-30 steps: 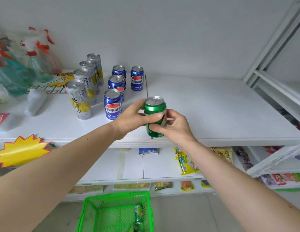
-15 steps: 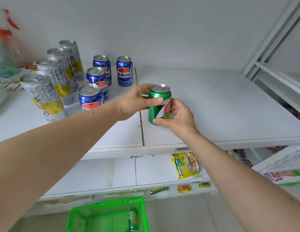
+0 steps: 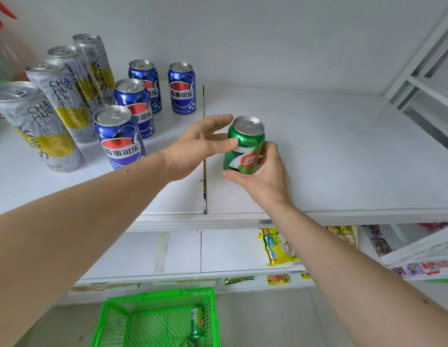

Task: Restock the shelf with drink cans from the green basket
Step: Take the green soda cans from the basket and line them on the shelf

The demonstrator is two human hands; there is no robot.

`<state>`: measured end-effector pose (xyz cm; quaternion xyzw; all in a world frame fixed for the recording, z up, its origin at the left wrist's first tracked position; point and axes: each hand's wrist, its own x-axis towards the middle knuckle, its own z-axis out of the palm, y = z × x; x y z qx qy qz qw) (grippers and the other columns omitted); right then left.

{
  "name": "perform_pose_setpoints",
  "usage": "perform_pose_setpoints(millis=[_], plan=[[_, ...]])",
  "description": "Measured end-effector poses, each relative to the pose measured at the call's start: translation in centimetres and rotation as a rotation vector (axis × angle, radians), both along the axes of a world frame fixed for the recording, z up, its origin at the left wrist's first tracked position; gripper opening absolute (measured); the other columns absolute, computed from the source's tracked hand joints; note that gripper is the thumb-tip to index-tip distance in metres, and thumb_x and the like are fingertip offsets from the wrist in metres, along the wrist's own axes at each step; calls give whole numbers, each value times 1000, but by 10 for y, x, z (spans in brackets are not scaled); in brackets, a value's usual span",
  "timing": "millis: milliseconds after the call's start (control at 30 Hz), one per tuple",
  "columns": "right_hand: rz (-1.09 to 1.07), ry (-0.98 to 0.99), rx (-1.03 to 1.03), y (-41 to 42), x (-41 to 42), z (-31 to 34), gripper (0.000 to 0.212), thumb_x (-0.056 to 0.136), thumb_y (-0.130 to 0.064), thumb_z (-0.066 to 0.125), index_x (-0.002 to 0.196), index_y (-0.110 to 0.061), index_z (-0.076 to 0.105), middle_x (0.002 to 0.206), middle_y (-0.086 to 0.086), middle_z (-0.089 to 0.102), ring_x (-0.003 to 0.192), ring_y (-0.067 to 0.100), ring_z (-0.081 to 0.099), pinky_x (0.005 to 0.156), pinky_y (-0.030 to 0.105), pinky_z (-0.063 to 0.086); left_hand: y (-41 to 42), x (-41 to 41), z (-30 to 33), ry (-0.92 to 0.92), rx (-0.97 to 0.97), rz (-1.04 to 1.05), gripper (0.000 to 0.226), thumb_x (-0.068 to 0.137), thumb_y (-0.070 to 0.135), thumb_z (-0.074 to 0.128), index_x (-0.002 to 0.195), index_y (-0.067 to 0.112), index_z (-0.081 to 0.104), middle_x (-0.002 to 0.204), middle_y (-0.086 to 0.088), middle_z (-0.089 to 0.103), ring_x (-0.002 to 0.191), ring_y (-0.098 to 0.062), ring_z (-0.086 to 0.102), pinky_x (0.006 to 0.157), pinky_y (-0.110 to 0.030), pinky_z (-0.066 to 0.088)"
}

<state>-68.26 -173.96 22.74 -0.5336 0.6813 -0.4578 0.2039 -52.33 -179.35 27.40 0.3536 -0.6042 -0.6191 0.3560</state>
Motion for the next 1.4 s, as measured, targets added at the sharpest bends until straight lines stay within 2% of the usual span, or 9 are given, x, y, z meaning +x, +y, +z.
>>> perform_pose_setpoints(millis=[167,333,467,567,700,800,1100,1300,1400], plan=[[39,19,34,5,-8,4,63,53,-36,91,107,-25,61,95,-10,71,88,9,65,82,32,54,15,14,-9,-5,36,254,49,89,28,65,135,23,50,134,10,56,124,-11,53,109,-36,38],[32,26,24,8,-6,3,61,54,-35,92,105,-22,62,93,-10,70,87,10,65,81,32,55,44,21,-19,-134,-156,427,37,91,26,62,128,20,57,124,10,62,114,-3,58,102,-26,44],[-6,133,-5,12,-3,-2,76,51,-51,86,116,-25,56,111,-6,66,105,17,60,91,41,49,72,26,-29,-231,-356,488,29,89,31,61,117,22,61,116,8,64,105,-4,62,97,-37,49],[-88,231,-182,36,7,-14,83,58,-54,80,127,-17,52,126,2,55,116,25,53,97,45,43,102,37,-44,-257,-563,528,22,90,25,60,110,15,61,112,0,63,97,-6,62,91,-37,51],[-142,252,-504,98,33,-51,53,82,-33,77,118,1,56,118,13,55,109,32,55,94,47,43,145,64,-90,-305,-847,534,15,91,6,60,102,-3,62,100,-12,61,92,-16,58,84,-37,48],[-86,243,-513,139,58,-109,39,87,-22,73,109,6,59,111,12,55,104,32,55,92,52,45,171,85,-140,-343,-998,474,14,88,4,61,98,-6,64,102,-17,63,100,-29,58,87,-50,46],[62,223,-22,220,103,-356,28,86,-32,66,106,-14,58,105,6,63,104,23,58,90,31,39,228,139,-361,-546,-643,338,16,90,11,59,105,7,61,107,-4,61,101,-22,60,84,-48,48],[174,319,297,246,102,-508,40,75,-22,80,108,-12,59,106,8,64,100,27,60,84,34,44,266,145,-524,-696,-378,350,21,91,27,52,110,19,53,106,1,57,90,-17,61,78,-44,51],[236,334,547,258,106,-569,46,75,-20,82,115,-10,61,115,8,63,109,29,59,85,37,50,283,143,-595,-751,-252,290,29,90,36,47,111,17,55,109,0,59,88,-15,63,77,-42,52]])
